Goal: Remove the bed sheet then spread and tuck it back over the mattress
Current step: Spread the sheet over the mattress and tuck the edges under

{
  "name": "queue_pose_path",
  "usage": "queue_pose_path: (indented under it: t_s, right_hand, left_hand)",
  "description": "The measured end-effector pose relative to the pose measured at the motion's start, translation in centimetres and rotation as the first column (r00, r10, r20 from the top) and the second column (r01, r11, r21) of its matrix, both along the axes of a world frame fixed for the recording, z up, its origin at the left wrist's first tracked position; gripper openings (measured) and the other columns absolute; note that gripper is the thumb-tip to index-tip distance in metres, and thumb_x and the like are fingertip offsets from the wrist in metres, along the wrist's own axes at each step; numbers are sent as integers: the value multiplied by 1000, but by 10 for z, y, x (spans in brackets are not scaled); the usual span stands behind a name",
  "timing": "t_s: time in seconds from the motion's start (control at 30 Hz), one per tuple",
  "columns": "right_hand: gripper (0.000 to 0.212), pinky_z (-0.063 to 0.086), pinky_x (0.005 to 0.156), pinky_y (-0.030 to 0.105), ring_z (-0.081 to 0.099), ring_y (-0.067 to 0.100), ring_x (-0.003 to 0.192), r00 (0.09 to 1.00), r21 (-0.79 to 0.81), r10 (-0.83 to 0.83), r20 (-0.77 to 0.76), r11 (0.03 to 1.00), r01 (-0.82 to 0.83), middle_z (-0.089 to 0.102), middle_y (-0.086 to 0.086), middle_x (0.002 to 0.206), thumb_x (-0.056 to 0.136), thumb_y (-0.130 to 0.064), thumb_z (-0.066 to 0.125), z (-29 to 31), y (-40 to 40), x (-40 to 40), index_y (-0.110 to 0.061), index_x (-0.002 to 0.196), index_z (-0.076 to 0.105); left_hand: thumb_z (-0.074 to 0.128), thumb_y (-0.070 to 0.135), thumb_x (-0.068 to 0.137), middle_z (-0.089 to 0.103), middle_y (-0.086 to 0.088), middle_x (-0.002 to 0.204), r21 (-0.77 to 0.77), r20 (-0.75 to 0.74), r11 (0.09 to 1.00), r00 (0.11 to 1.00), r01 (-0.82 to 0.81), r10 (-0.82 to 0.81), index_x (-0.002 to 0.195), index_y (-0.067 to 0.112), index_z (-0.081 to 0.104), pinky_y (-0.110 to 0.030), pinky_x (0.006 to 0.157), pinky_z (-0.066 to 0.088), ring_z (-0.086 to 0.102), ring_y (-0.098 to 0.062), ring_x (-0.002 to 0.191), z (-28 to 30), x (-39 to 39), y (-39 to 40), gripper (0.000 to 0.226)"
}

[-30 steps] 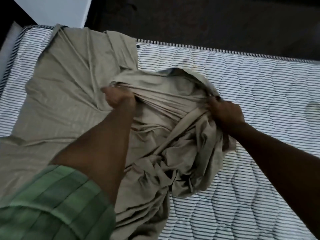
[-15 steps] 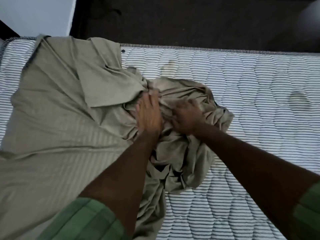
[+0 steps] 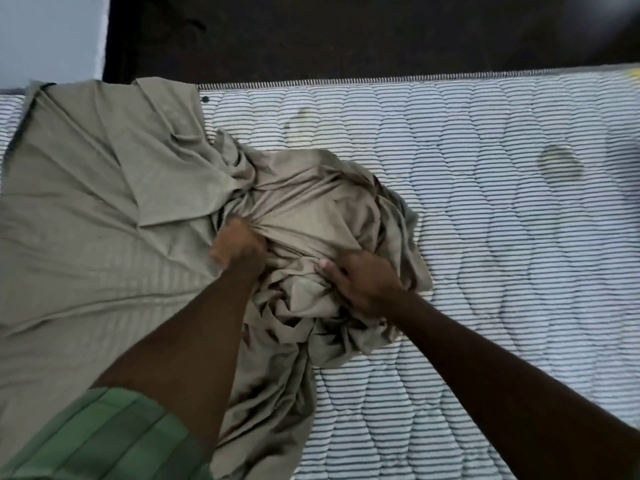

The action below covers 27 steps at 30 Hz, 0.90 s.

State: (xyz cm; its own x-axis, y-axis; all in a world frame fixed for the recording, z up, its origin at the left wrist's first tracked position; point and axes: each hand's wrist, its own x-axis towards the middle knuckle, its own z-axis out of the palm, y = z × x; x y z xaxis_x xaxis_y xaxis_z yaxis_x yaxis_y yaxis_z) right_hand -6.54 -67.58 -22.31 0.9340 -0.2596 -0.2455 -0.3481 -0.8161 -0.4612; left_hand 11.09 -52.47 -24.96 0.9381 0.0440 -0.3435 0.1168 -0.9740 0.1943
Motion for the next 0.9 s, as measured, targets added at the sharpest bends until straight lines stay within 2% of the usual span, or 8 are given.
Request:
queue_pose_path:
  t_s: [0.13, 0.2, 0.27, 0.43, 0.53, 0.63, 0.77, 0.9]
  right_hand:
    - [34, 43, 88, 47, 53, 33, 112, 820, -202, -460, 341, 816, 541, 60, 10, 120, 89, -41, 55, -3, -48, -15, -18, 114, 63]
    - [59, 46, 97, 49, 57, 32, 118, 557, 69, -829, 53, 560, 826, 63, 10, 125, 75, -52, 68, -13, -70, -15, -18, 122, 59]
    - [72, 56, 95, 55, 69, 34, 108, 396, 561, -847, -354, 146, 815, 73, 12, 116, 56, -44, 84, -15, -78, -6, -16, 119, 66]
    - [43, 50, 107, 53, 67, 39, 110, 868, 898, -242, -433, -36, 438, 69, 23, 119, 84, -6, 73, 14, -53, 4, 1, 126, 66]
    - [55, 51, 107, 48, 64, 36, 120, 801, 847, -286, -526, -258, 464, 65, 20, 132, 93, -39, 66, 4, -63, 2, -2, 133, 64]
    - [10, 55, 79, 32, 67, 24, 93, 670, 813, -634, -386, 110, 572, 70, 5, 97, 97, -24, 63, -8, -62, 13, -15, 95, 67]
    - [15, 55, 71, 26, 67, 5, 76, 743, 804, -625, -237, 303, 512, 74, -4, 88, 85, -10, 76, -9, -55, 25, -21, 94, 70]
    - [35, 34, 56, 31, 40, 11, 58, 778, 706, -617, -120, 498, 504, 47, 0, 58, 88, -10, 67, -10, -68, 16, -17, 57, 52]
  left_hand:
    - [60, 30, 88, 70, -16, 108, -95, 232, 984, 965, 152, -126, 143, 17, 36, -44, 84, 53, 70, -40, 98, 24, -29, -34, 62]
    - [56, 35, 85, 72, -9, 93, -149, 289, 915, 901, 376, -323, 138, 29, 39, -42, 77, 56, 70, -37, 87, 35, -46, -60, 55]
    - [51, 47, 88, 73, -4, 96, -297, 234, 852, 898, 432, -374, 120, 32, 56, -41, 81, 55, 69, -34, 94, 43, -60, -86, 35]
    - [57, 70, 83, 72, -10, 120, -507, -180, 856, 984, -98, 6, 117, 12, 72, -35, 96, 51, 66, -30, 115, 43, -57, -125, 69]
    - [63, 37, 92, 74, -12, 115, -633, -327, 675, 921, -379, 211, 114, 4, 73, -37, 89, 55, 69, -31, 110, 35, -47, -107, 42]
    - [57, 42, 93, 75, -9, 118, -715, -632, 325, 771, -620, 80, 121, 10, 74, -42, 99, 57, 71, -30, 111, 39, -54, -88, 46]
    - [48, 44, 98, 75, -10, 117, -675, -710, 199, 699, -710, 88, 124, 8, 73, -37, 85, 62, 73, -30, 101, 49, -59, -94, 50]
    - [39, 46, 104, 63, -14, 138, -665, -675, 74, 641, -743, 365, 138, 9, 61, -49, 107, 50, 61, -33, 127, 48, -41, -102, 56]
